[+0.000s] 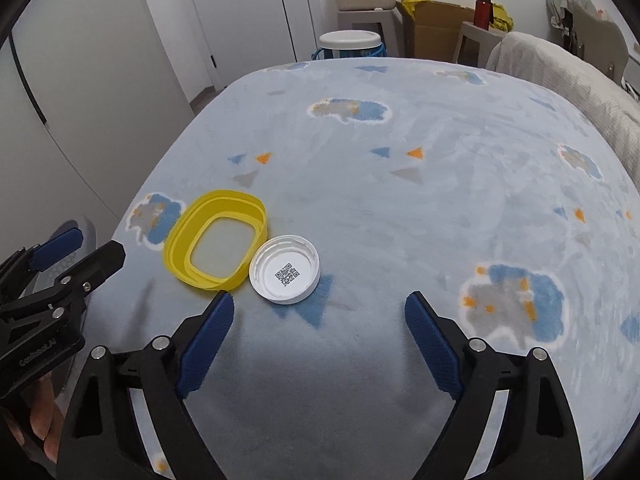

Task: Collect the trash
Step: 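Grasp the white bottle cap with the right tool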

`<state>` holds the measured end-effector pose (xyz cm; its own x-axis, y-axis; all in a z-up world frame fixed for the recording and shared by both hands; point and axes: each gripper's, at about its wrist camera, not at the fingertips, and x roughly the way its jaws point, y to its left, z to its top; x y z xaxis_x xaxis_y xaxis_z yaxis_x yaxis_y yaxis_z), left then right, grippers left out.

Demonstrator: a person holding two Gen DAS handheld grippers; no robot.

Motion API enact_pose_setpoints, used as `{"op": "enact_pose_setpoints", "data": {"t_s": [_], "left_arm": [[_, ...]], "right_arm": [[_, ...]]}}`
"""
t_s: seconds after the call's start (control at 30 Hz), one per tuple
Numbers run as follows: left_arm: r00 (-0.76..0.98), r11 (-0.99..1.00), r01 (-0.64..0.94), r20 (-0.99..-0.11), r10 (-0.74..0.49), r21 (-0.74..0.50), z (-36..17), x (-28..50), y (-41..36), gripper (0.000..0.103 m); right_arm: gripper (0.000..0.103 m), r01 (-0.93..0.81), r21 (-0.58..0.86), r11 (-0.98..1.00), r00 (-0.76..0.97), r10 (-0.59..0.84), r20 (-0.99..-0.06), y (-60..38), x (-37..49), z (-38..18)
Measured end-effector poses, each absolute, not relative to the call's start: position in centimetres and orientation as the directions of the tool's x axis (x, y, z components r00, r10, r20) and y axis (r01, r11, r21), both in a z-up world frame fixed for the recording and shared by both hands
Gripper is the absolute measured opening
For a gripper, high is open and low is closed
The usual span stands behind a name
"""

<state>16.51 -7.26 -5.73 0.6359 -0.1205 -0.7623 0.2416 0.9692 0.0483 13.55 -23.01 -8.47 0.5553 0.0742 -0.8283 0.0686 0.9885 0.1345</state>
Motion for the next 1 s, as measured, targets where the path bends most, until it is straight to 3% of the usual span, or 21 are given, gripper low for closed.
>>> {"op": "enact_pose_setpoints", "data": {"t_s": [0.43, 0.53, 0.7, 1.0], "left_arm": [[0.615, 0.964, 0.264, -0.775, -0.147, 0.027, -6.0, 16.0, -6.9, 0.074], [0.607, 0.961, 0.274, -0.779, -0.154, 0.024, -6.2, 15.8, -7.3, 0.074], [0.59, 0.958, 0.286, -0.79, -0.168, 0.01, -6.5, 15.6, -8.0, 0.074], [0.561, 0.946, 0.324, -0.806, -0.187, 0.005, -6.7, 15.2, -10.2, 0.074]], "right_arm": [[0.08, 0.07, 0.004, 0.998, 0.53, -0.034, -0.847, -21.2, 15.5, -9.0], [0.073, 0.068, 0.006, 0.998, 0.534, -0.032, -0.845, -21.4, 15.5, -8.9], [0.041, 0.083, 0.022, 0.996, 0.54, -0.026, -0.841, -22.1, 15.3, -8.5], [0.039, 0.112, 0.192, 0.975, 0.551, 0.1, -0.829, -25.0, 13.9, -7.8]]}}
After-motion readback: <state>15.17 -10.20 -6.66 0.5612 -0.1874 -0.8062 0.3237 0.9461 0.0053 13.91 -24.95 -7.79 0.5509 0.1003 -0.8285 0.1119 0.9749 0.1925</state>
